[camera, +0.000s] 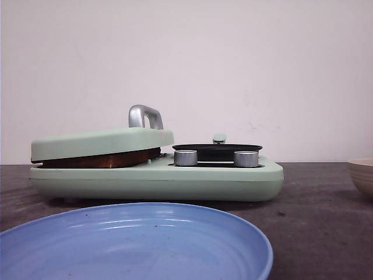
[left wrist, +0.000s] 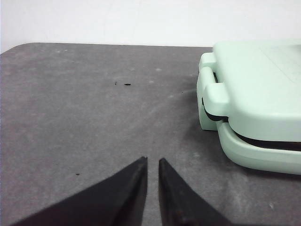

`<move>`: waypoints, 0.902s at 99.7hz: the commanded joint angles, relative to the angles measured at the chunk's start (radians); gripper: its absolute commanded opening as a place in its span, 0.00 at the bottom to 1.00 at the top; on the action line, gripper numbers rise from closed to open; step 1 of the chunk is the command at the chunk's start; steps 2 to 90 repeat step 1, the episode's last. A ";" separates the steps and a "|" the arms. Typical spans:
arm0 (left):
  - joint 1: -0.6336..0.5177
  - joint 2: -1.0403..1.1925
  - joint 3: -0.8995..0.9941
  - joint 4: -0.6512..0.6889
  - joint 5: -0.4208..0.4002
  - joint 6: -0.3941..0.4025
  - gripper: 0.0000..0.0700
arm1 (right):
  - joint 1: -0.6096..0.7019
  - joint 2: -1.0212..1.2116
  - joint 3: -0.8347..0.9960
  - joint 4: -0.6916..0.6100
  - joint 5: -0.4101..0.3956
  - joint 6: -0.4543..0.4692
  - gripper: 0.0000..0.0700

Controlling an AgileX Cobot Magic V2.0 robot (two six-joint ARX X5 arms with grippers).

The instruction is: Make breakfast with bread and shrimp

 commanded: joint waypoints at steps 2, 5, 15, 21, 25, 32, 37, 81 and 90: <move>-0.002 0.000 -0.018 -0.003 0.000 -0.002 0.00 | 0.002 0.001 -0.004 0.014 0.000 -0.010 0.01; -0.002 0.000 -0.018 -0.003 0.000 -0.002 0.00 | 0.002 0.001 -0.004 0.014 0.000 -0.010 0.01; -0.002 0.000 -0.018 -0.003 0.000 -0.002 0.00 | 0.002 0.001 -0.004 0.014 0.000 -0.010 0.01; -0.002 0.000 -0.018 -0.003 0.000 -0.002 0.00 | 0.002 0.001 -0.004 0.014 0.000 -0.010 0.01; -0.002 0.000 -0.018 -0.003 0.000 -0.002 0.00 | 0.002 0.001 -0.004 0.014 0.000 -0.010 0.01; -0.002 0.000 -0.018 -0.003 0.000 -0.002 0.00 | 0.002 0.001 -0.004 0.014 0.000 -0.010 0.01; -0.002 0.000 -0.018 -0.003 0.000 -0.002 0.00 | 0.002 0.001 -0.004 0.014 0.000 -0.010 0.01; -0.002 0.000 -0.018 -0.003 0.000 -0.002 0.00 | 0.002 0.001 -0.004 0.014 0.000 -0.010 0.01; -0.002 0.000 -0.018 -0.003 0.000 -0.002 0.00 | 0.002 0.001 -0.004 0.014 0.000 -0.010 0.01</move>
